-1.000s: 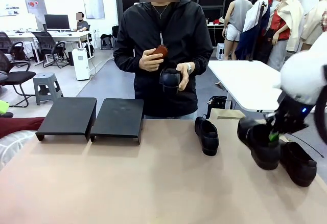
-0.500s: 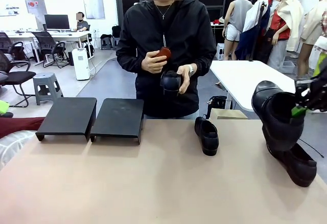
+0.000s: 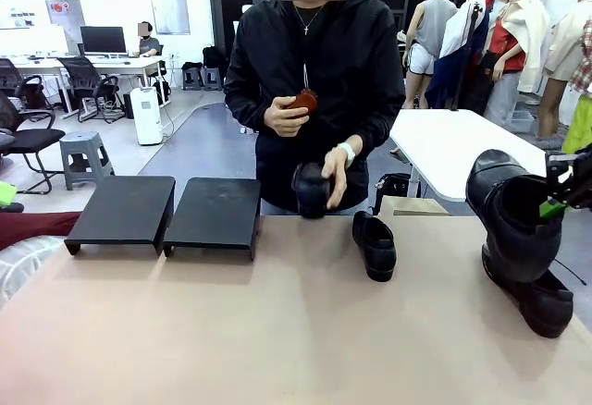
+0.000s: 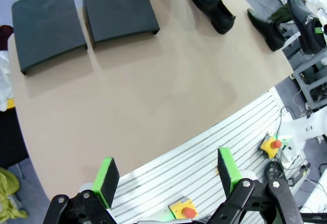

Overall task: Organize the shoes by placing them on the stand.
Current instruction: Pick up one Shoe and place it in the middle of the table.

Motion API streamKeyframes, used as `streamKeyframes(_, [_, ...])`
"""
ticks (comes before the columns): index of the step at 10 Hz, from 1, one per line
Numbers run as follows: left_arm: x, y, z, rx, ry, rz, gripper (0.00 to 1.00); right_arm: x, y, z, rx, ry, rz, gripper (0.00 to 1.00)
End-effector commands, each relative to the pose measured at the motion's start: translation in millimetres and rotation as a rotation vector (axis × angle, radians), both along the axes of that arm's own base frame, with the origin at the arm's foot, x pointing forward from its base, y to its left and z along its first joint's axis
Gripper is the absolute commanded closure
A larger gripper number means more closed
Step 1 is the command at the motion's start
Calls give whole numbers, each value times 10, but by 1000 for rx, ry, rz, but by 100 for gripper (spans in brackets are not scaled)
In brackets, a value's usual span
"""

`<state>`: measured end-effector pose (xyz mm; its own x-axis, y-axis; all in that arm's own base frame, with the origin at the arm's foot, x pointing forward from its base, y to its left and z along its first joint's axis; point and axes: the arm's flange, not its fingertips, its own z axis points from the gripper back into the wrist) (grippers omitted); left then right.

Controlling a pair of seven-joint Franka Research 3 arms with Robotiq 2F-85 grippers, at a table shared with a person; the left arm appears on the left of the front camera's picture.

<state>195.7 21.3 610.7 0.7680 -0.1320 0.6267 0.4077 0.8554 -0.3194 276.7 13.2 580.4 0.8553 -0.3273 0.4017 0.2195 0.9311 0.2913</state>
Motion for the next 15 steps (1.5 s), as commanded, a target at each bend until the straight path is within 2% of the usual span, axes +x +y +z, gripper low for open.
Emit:
streamKeyframes(1, [3,20,6,-13,-6,-20,0,213,563,57,-54,-121,184,100])
streamKeyframes(2, [3,20,6,-13,-6,-20,0,265,769,96,-113,-125,224,100])
streamKeyframes(3, [3,20,6,-13,-6,-20,0,238,650,133,-95,-117,228,100])
streamKeyframes(5, [3,20,6,-13,-6,-20,0,-114,-78,72,9,-63,148,100])
streamKeyframes(7, [3,20,6,-13,-6,-20,0,-460,-702,-142,187,-104,26,100])
streamKeyframes(8, [3,20,6,-13,-6,-20,0,-515,-723,-207,205,-138,8,100])
streamKeyframes(10, [3,20,6,-13,-6,-20,0,-440,-538,-195,186,-163,55,100])
streamKeyframes(12, [3,20,6,-13,-6,-20,0,-212,-130,-144,141,-138,99,100])
streamKeyframes(14, [3,20,6,-13,-6,-20,0,111,681,-113,164,-182,221,100])
streamKeyframes(15, [3,20,6,-13,-6,-20,0,302,1183,-194,181,-193,236,100])
